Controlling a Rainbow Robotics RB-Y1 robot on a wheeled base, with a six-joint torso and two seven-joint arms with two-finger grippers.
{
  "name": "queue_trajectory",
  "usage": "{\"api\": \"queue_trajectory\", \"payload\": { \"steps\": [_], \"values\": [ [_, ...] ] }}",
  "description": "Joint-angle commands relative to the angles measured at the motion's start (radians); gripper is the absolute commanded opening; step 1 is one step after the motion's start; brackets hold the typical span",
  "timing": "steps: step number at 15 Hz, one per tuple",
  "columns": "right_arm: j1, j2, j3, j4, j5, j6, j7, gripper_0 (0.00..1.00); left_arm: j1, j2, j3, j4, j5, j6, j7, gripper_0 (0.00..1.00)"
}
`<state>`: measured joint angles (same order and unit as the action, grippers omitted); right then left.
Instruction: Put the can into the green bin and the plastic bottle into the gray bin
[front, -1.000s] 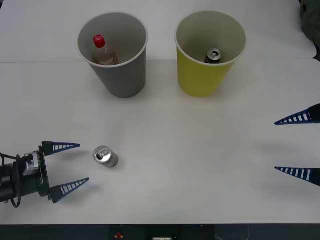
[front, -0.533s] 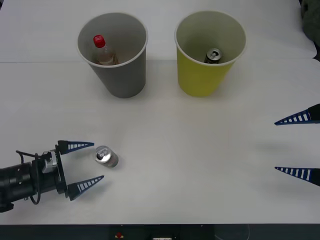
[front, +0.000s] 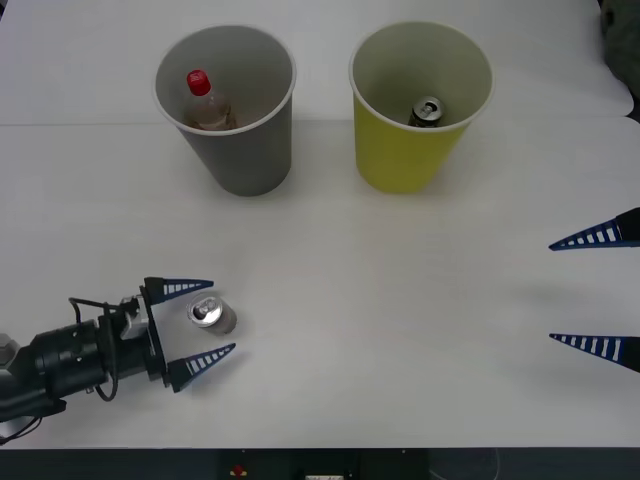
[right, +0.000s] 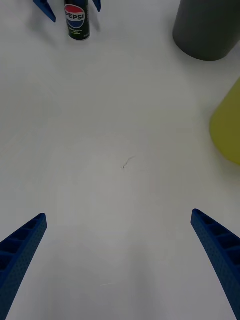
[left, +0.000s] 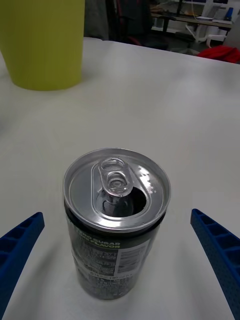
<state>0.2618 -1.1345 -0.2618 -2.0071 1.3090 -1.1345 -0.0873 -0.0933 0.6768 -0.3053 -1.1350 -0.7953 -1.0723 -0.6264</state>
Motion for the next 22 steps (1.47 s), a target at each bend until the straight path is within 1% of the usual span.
{"api": "queue_trajectory", "payload": {
  "steps": [1,4,5,6,13,17,22],
  "values": [
    [0.000,0.000,0.000,0.000,0.000,0.000,0.000,1.00,-0.006,-0.020,-0.011,0.000,-0.001,0.025,-0.003,1.00],
    [0.000,0.000,0.000,0.000,0.000,0.000,0.000,1.00,-0.006,-0.028,-0.011,0.000,-0.002,0.035,-0.007,1.00],
    [0.000,0.000,0.000,0.000,0.000,0.000,0.000,1.00,-0.006,-0.028,-0.012,0.000,-0.002,0.037,-0.010,0.64],
    [0.000,0.000,0.000,0.000,0.000,0.000,0.000,1.00,-0.006,-0.026,-0.012,0.000,-0.002,0.040,-0.010,0.00],
    [0.000,0.000,0.000,0.000,0.000,0.000,0.000,1.00,-0.006,-0.028,-0.012,0.000,-0.010,0.040,-0.010,0.00],
    [0.000,0.000,0.000,0.000,0.000,0.000,0.000,1.00,-0.014,-0.026,-0.012,-0.003,-0.035,0.038,0.030,0.00],
    [0.000,0.000,0.000,0.000,0.000,0.000,0.000,1.00,-0.016,-0.006,-0.005,-0.123,-0.116,0.040,0.290,0.00]
  ]
}}
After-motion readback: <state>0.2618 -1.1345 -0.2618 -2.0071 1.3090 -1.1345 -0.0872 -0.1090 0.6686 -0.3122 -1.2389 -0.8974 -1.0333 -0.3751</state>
